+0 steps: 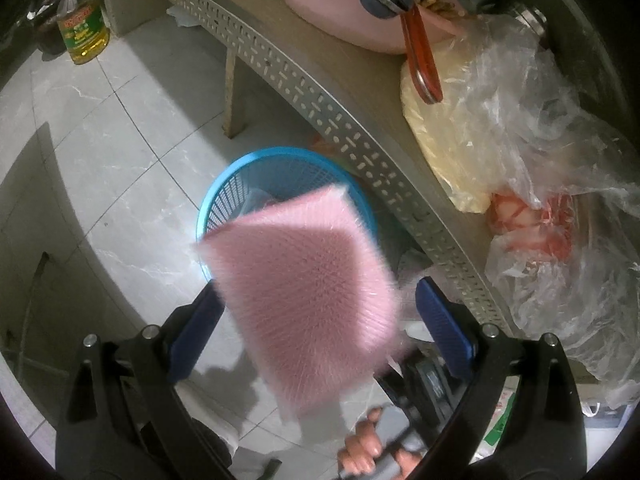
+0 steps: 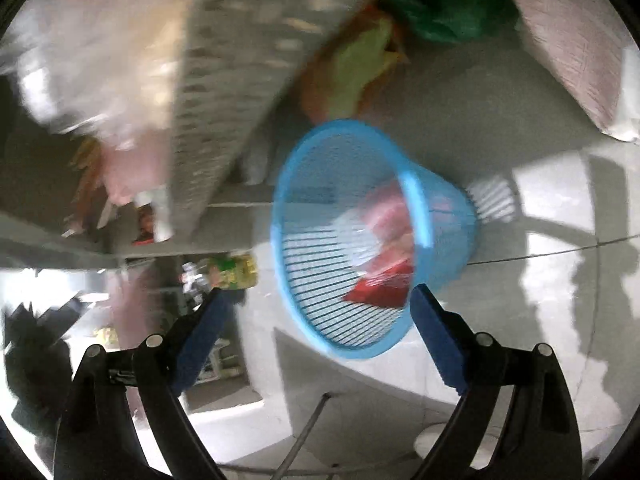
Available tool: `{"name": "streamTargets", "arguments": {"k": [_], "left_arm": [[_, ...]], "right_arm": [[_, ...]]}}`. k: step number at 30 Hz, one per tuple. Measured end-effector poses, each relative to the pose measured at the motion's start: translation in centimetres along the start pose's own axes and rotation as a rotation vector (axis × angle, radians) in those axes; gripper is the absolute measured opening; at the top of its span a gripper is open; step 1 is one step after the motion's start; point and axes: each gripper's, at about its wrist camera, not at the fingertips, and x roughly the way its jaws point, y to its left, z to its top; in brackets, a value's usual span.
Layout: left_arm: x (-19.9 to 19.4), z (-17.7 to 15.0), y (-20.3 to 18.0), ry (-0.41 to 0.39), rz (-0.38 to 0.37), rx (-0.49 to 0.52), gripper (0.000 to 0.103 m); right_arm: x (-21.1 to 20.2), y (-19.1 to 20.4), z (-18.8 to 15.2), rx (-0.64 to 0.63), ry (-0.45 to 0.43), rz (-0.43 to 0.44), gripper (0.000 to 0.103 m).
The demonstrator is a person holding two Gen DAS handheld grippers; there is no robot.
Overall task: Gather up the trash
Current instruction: 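Open both tools over the blue wastebasket to drop the box and sponge, then move both tools back to the table toward the green bottle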
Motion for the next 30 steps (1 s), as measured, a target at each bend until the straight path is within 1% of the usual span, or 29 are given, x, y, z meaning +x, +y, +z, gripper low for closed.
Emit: {"name": "streamTargets", "arguments": {"k": [4,7,11,15,18,21,22,24,28,30], "left_arm": [[0.5,0.3,0.1,0.004,0.001,-0.019,0.092],[0.6,0.4,0.1,0.002,-0.011,-0.029,0.092],[-0.2,0.4,0.3,-0.001,-0.034,-0.041,0.092],[-2.1,-0.1,0.4,-0.023,-0.054,-0.028,0.092],[-4.4,-0.7,0.4,-0.051,-0.055,-0.001,0.092],[-7.7,-1.9,0.9,-0.104,-0.064,0.018,0.092],[-9.3,-2.7,1.3,-0.130,-0.072,0.023,0.092],[-11.5,-3.8,2.1,-0.157,-0.079,0.030,0.092],[-16.5,-6.8,3.9,-0.236,-0.058,0.039,0.092],[-19.2,-8.8,4.7,-0.284,-0.053,0.073,0.092]], "right_arm": [[-1.9,2.9,-2.0,-0.100,0.012,0.137,0.090],[-2.6,3.7,-2.7,-0.139,-0.001,0.138,0.090],[-2.3,2.0,-2.2,-0.091,0.002,0.094,0.090],[-2.4,0.7,-2.2,-0.074,0.007,0.053,0.090],[-2.5,0.1,-2.8,-0.096,0.020,0.021,0.089],[-2.8,0.3,-3.8,-0.129,0.050,-0.007,0.090],[-2.9,0.4,-4.1,-0.142,0.061,-0.015,0.090],[-3.1,1.0,-5.1,-0.193,0.086,-0.040,0.089],[-3.6,3.3,-8.1,-0.351,0.146,-0.117,0.089],[-3.9,4.5,-9.5,-0.422,0.169,-0.143,0.089]]}}
